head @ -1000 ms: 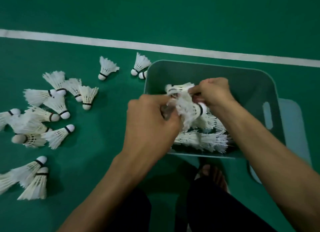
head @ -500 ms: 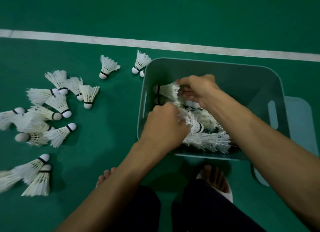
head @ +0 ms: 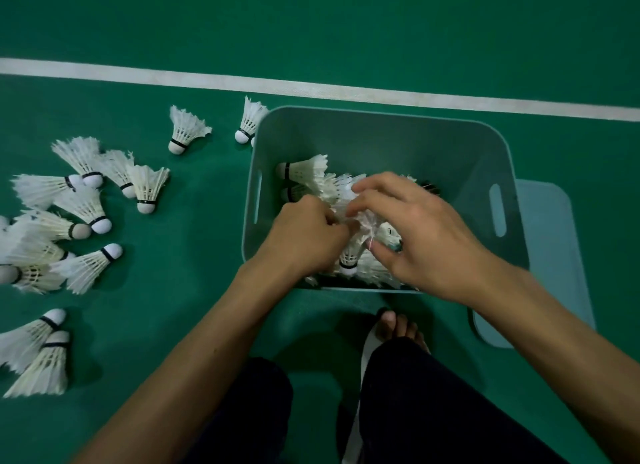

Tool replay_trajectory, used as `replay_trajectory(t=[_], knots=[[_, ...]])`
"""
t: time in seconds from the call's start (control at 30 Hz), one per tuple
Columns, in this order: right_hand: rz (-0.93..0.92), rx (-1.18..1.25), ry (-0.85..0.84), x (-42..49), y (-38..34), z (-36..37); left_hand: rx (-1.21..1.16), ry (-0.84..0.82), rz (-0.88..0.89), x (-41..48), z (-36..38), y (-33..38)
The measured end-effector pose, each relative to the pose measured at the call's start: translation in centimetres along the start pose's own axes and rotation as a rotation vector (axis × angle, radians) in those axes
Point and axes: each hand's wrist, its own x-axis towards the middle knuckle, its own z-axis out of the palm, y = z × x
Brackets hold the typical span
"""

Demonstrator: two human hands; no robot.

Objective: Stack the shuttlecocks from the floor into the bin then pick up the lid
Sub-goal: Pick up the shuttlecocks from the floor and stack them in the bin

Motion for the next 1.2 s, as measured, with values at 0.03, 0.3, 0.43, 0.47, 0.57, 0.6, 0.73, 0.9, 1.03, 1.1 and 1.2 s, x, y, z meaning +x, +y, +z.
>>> replay_trajectory(t=[0.03,0.3,0.43,0.47,0.57,0.6,0.73,0.9,1.03,1.1,1.2], knots=[[0.012,-0.044,0.014,0.3,0.2,-0.3,0.009,0.009,0.007,0.0,0.1,0.0],[0.635,0.447,0.303,4.0,2.7,0.7,0.058,0.204,0.04,-0.4,-1.2,-0.7],[0.863,0.77,0.4,6.6,3.0,2.9,0.136,0.137,0.047,-0.2,-0.5,-0.8],[0.891,0.791,0.422,7.3,2.9,3.3,0.126,0.126,0.04,-0.1,-0.3,-0.8],[0.931,0.753,0.479,9.4,2.9,4.2,0.132,0.095,0.02,0.3,-0.1,-0.9],[0.942,0.716,0.479,10.0,2.8,4.3,0.161,0.081,0.018,0.4,-0.1,-0.8],[0.979,0.625,0.474,11.1,2.9,4.3,0.278,0.001,0.005,0.5,-0.2,-1.0],[0.987,0.583,0.566,10.1,2.8,3.9,0.375,-0.093,-0.034,0.2,-0.4,-1.3],[1.016,0.763,0.494,11.3,1.5,5.3,0.433,-0.083,-0.027,-0.1,-0.4,-0.4],[1.014,0.825,0.376,12.1,0.8,6.1,0.423,-0.054,-0.01,-0.4,-0.4,0.0],[1.015,0.906,0.262,12.6,0.8,5.9,0.349,0.002,-0.031,-0.8,-0.5,0.1]])
